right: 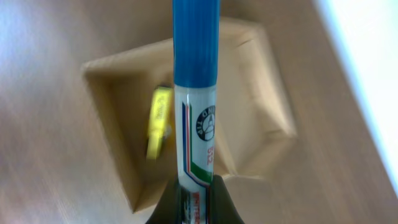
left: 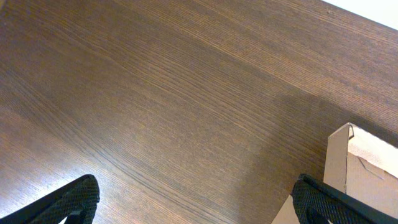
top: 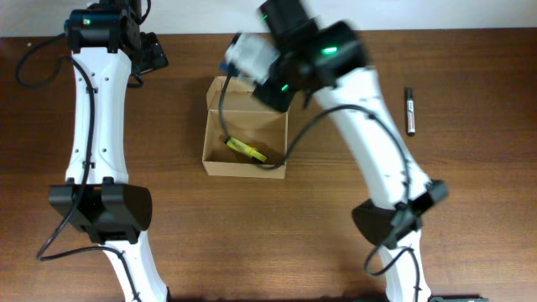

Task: Pack container
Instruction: 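Lower the blue marker into the box and release it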

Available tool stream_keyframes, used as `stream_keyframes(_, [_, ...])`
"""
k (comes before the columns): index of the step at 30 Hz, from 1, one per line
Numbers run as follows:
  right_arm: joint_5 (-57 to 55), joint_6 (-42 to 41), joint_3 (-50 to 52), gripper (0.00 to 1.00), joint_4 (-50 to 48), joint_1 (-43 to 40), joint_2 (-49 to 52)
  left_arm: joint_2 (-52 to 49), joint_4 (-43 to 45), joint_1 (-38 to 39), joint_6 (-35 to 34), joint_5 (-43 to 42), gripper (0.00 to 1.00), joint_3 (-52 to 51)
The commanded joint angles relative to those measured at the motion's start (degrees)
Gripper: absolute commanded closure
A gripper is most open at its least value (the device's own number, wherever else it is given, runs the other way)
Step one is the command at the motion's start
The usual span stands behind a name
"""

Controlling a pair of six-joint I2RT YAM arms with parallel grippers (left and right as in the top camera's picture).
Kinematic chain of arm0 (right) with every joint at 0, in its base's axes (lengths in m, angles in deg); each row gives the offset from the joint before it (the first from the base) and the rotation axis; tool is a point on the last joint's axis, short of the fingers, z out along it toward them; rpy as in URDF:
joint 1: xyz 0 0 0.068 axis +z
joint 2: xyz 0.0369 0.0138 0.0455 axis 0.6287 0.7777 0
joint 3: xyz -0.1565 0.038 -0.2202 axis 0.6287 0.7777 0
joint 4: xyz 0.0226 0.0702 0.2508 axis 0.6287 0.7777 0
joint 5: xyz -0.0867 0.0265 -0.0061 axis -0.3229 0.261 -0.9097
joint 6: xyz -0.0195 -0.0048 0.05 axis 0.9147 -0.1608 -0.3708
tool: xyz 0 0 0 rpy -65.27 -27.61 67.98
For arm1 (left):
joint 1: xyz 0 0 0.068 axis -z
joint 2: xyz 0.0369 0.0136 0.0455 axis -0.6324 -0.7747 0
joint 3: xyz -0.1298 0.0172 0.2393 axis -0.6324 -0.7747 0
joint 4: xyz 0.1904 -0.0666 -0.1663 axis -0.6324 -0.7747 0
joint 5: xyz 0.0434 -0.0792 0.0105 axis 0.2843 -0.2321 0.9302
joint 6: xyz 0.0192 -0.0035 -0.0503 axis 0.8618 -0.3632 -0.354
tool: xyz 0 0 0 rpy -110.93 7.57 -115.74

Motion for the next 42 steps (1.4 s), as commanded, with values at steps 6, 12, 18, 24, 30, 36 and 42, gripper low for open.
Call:
stream_keyframes(6, [-1.2, 7.8, 22.3, 0.96, -11.2, 1.7, 3.7, 0.0, 0.0, -0.1, 0.7, 0.6, 0.0, 0.9])
stream_keyframes(12, [-0.9, 9.5, 32.3, 0.96, -20.3, 1.7, 3.7, 0.0, 0.0, -0.1, 0.7, 0.6, 0.0, 0.9])
stream_keyframes(18, [-0.5, 8.2, 36.3, 0.78, -22.7, 1.7, 3.8, 0.0, 0.0, -0.1, 0.7, 0.6, 0.0, 0.9])
stream_keyframes(24, [-1.2, 1.4, 35.4, 0.38, -22.5, 1.7, 3.6, 0.0, 0.0, -0.1, 0.7, 0.6, 0.0, 0.9])
stream_keyframes(30, [-2.2, -5.4, 24.8, 0.37, -16.3, 1.7, 0.3, 0.0, 0.0, -0.1, 0.7, 0.6, 0.0, 0.9])
stream_keyframes(36, [-16.8, -21.4, 7.9, 0.35, -12.6, -0.3, -4.3, 0.0, 0.0, -0.1, 0.7, 0.6, 0.0, 0.9])
stream_keyframes(42, [-15.5, -30.3, 1.6, 0.32, -10.8, -14.9, -4.0, 0.0, 0.0, -0.1, 0.7, 0.6, 0.0, 0.9])
